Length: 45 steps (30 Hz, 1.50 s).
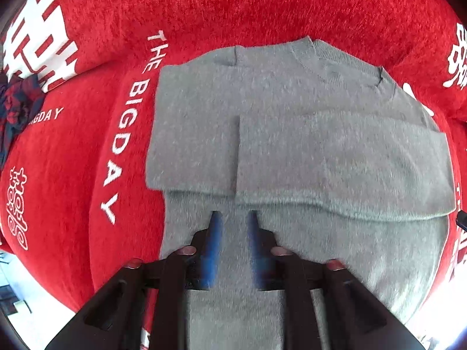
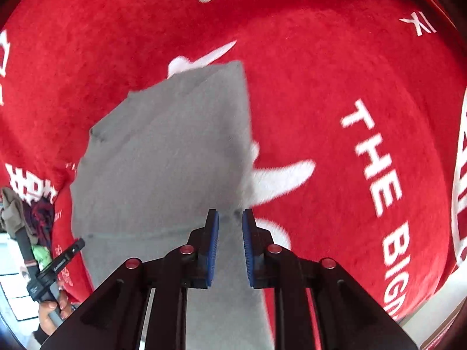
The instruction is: Fold small clothes
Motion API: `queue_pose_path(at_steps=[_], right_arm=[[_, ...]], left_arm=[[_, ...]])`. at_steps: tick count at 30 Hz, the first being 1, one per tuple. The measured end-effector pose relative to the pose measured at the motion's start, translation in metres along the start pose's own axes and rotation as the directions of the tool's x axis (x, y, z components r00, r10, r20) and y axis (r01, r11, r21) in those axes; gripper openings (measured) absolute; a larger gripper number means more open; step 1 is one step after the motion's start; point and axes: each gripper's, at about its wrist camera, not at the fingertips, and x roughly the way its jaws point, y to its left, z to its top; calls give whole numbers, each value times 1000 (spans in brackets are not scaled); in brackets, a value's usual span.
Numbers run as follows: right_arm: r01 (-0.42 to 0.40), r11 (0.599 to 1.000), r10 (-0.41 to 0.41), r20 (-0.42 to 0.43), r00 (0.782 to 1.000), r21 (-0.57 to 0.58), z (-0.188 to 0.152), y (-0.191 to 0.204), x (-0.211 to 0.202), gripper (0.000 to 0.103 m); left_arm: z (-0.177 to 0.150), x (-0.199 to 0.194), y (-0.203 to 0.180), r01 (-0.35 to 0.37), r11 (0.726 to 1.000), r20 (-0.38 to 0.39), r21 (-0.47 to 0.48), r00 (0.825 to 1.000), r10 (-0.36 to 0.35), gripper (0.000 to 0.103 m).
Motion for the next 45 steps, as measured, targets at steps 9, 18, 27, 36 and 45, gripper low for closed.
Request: queue_pose_path(at_steps=[9, 18, 27, 36, 45], right_arm=[[-51, 996, 46, -67, 997, -72, -37, 35, 9, 63], [-81, 995, 72, -131, 989, -65, -65, 35, 16, 74], [-96, 994, 85, -175, 981, -53, -70, 18, 18, 74], [-125, 990, 107, -220, 970, -68, -63, 3, 19, 75], [-174, 978, 136, -281, 950, -117, -65, -7, 21, 75]], left_arm=[[-20, -15, -1, -1, 1000, 18, 0, 1000, 1, 102], [-40, -9, -11, 9, 1000, -74, 16, 997, -8, 102], [-50, -13, -24, 6, 1000, -89, 5, 996, -5, 102], [-60, -21, -44, -19, 1000, -89, -21, 996, 17, 102], [-91, -31, -61, -38, 997, -90, -69, 995, 31, 102]])
